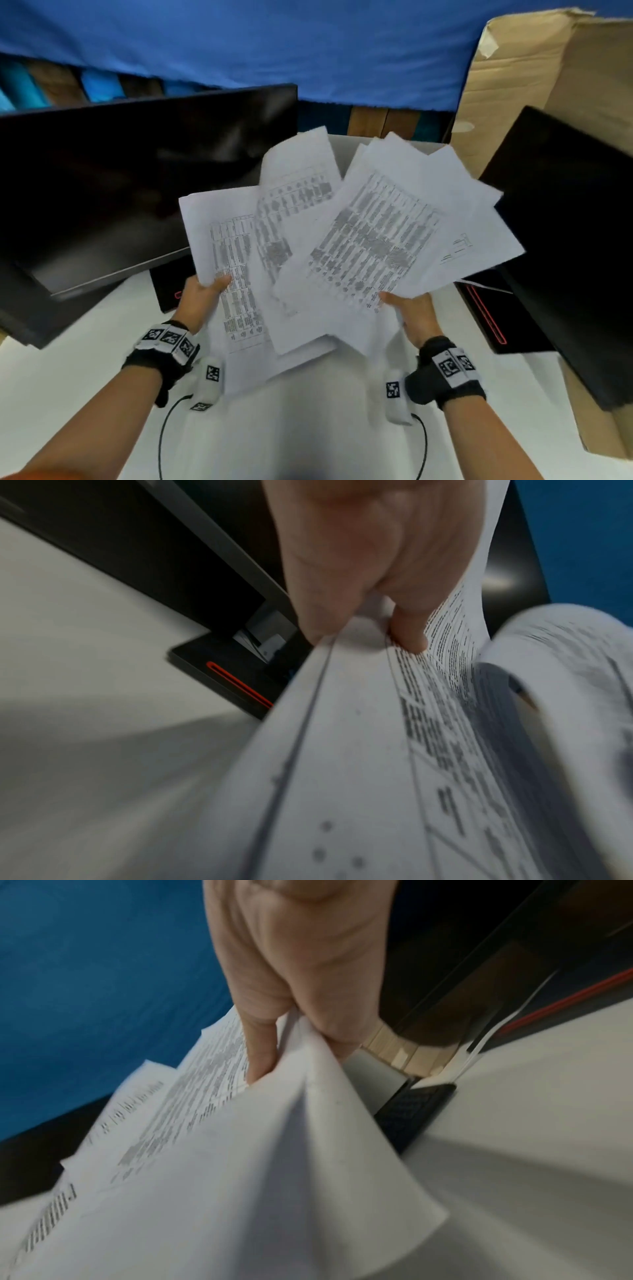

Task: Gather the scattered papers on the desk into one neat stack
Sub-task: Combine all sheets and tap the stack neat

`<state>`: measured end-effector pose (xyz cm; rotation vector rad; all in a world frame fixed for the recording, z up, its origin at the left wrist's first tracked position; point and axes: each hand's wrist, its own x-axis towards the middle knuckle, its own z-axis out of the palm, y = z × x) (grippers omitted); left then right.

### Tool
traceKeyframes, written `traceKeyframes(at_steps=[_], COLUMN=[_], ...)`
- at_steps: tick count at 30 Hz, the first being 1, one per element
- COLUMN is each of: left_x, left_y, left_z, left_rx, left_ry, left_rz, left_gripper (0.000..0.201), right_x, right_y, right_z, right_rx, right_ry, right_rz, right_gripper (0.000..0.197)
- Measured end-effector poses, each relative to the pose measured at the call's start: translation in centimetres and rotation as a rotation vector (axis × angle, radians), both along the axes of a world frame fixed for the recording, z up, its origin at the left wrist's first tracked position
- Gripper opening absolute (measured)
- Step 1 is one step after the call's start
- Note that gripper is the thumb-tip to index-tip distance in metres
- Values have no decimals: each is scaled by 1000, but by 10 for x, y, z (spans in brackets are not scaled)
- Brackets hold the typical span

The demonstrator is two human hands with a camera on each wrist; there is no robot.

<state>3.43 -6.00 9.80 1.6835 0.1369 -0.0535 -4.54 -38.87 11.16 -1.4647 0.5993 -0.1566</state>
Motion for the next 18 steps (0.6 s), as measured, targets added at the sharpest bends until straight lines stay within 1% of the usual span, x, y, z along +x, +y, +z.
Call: traceKeyframes(at_steps=[3, 4, 6, 8, 9, 10, 11, 12, 13, 14, 15, 16, 17, 18], left_x=[9, 11, 15, 16, 16, 15, 16, 18, 21, 23, 23, 22, 17, 15], left_y=[-21, -26, -30, -31, -32, -32, -34, -33, -31, -30, -30, -32, -35, -39], left_z=[9, 13, 17, 18, 20, 22, 26, 28, 27, 26, 26, 28, 30, 30], left_rx=[-60, -97, -158, -229, -264, -284, -327, -392, -420, -457, -536, -582, -582, -537], left_ry=[26, 34, 52, 71, 94, 84, 60, 41, 37, 39, 63, 87, 84, 55], left_rz=[-27, -28, -27, -15, -9, -5, -17, -44, -43, -46, -46, -70, -96, -129], left_gripper=[15, 13, 27, 36, 36, 32, 20, 30, 55, 71, 75, 72, 63, 50], right_x=[9, 12, 16, 19, 21, 22, 22, 21, 21, 21, 21, 20, 20, 19], right_y=[26, 31, 37, 38, 37, 38, 37, 38, 39, 40, 42, 43, 45, 46], right_z=[-7, -8, -8, -8, -10, -10, -10, -8, -6, -5, -3, -1, 1, 3], right_rx=[27, 44, 88, 85, 80, 79, 79, 77, 66, 60, 55, 58, 56, 41], right_ry=[-17, -21, -4, 34, 46, 62, 62, 46, 17, -6, -30, -57, -84, -104], right_rz=[61, 91, 149, 192, 192, 183, 160, 141, 131, 131, 129, 131, 122, 118], right_gripper=[40, 41, 44, 44, 44, 49, 53, 49, 40, 34, 35, 36, 37, 39])
